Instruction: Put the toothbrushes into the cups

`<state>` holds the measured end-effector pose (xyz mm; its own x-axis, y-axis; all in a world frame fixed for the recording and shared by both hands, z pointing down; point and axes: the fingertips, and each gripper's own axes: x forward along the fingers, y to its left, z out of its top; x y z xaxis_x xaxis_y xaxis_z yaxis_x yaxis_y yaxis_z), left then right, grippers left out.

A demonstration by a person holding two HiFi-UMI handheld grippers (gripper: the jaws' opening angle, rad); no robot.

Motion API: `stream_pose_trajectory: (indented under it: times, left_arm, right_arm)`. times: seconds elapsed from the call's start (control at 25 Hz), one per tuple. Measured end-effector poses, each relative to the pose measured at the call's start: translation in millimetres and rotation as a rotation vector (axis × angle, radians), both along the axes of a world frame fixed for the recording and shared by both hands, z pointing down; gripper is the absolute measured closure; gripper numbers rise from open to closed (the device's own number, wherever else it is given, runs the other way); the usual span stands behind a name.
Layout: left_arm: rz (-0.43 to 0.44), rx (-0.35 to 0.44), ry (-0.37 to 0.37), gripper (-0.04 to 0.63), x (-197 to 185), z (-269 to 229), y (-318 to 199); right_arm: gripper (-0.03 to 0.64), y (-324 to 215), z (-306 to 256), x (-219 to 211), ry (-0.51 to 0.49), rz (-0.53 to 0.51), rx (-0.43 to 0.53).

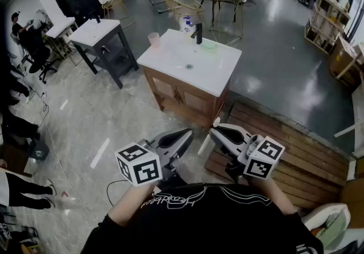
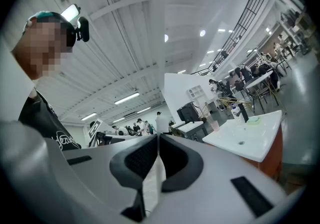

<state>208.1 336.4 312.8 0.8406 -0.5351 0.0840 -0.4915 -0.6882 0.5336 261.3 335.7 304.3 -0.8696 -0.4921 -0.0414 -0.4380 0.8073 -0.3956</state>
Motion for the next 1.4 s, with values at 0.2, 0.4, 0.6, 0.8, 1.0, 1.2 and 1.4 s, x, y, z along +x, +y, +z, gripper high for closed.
stream_pose_trajectory:
  times: [0.2,0.4,0.6,0.8,1.0,1.2,1.4]
  left_arm:
    - [0.002,-0.013,0.000,0.589,-2.9,6.5,-3.7]
    - [0.005,-0.033,0.000,0.589,-10.0,12.1,-18.4]
    - [0.000,-0.070,0.006,0.589,-23.9,25.9,-40.8]
    - [0.007,-0.101,0.007,0.589,-38.2,37.7,-70.3]
    - [0.021,-0.129,0.006,0.589,-59.5,45.2,-106.4]
    - [0.027,-0.141,0.012,0.589,-91.9,46.4,-145.2]
    - [0.005,-0.135,0.039,0.589,-141.3,43.7,-185.2]
  right_arm:
    - [0.580,-4.4,5.0,-3.6,0.006,-0.005,-0.008]
    - [0.580,-19.7,7.7,-11.3,0.002,-0.006,-0.024]
    - [0.580,-40.9,20.4,-25.4,-0.002,-0.012,-0.057]
    - [0.580,-70.4,31.7,-38.9,-0.030,-0.003,-0.105]
    - [0.580,-107.7,38.9,-60.0,-0.060,0.012,-0.147]
    - [0.580,-146.4,43.5,-89.9,-0.043,0.038,-0.152]
    - [0.580,-183.1,39.7,-133.3,-0.022,0.044,-0.114]
